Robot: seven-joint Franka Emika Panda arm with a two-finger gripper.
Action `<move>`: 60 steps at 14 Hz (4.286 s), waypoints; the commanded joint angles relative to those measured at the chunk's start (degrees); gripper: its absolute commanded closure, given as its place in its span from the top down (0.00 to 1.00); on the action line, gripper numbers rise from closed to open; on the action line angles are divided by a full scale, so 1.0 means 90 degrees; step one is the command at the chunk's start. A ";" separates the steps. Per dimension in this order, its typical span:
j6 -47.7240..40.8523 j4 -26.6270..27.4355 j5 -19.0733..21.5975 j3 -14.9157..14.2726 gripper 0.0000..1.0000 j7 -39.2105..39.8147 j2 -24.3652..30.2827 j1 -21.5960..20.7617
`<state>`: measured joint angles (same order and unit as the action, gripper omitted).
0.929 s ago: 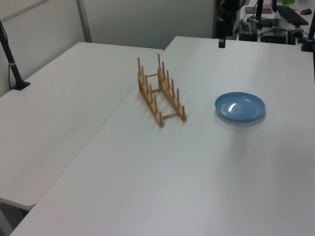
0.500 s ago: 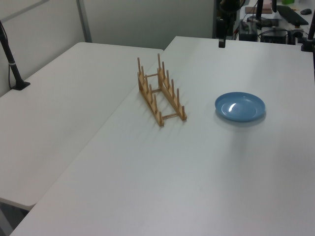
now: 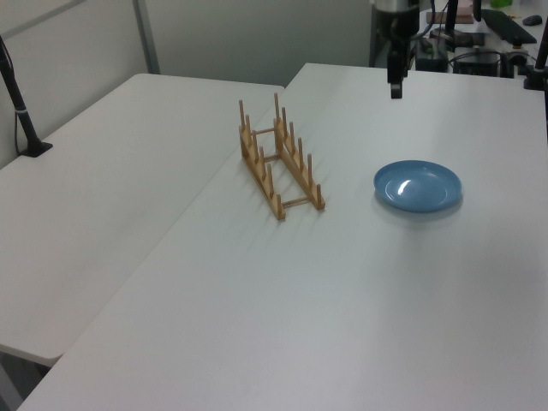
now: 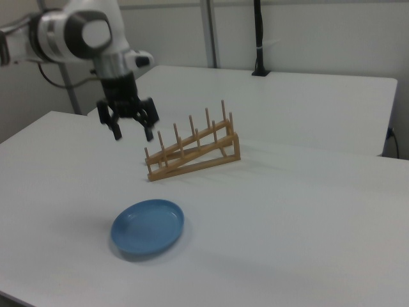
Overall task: Place plate in plate rack
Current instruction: 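Move the gripper down toward the rim of the light blue plate, then close the gripper on the plate rim, then lift the plate by its rim and carry it over the wooden rack, then lower the plate upright between the rack pegs and open the gripper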
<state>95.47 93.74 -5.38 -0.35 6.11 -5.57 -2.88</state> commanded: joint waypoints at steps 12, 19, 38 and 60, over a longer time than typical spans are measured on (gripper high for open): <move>0.2371 0.1665 -0.0642 -0.0040 0.43 0.2612 -0.1354 0.0926; 0.2381 0.1528 -0.0682 -0.0030 0.05 0.2534 -0.1520 0.1004; 0.4077 -0.1598 -0.2172 0.0019 0.00 -0.3732 -0.1646 0.0086; 0.4784 -0.0874 -0.4501 0.0029 1.00 -0.4642 -0.1892 -0.0343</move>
<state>138.07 84.64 -46.95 0.26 -32.22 -25.04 -5.53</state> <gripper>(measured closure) 0.489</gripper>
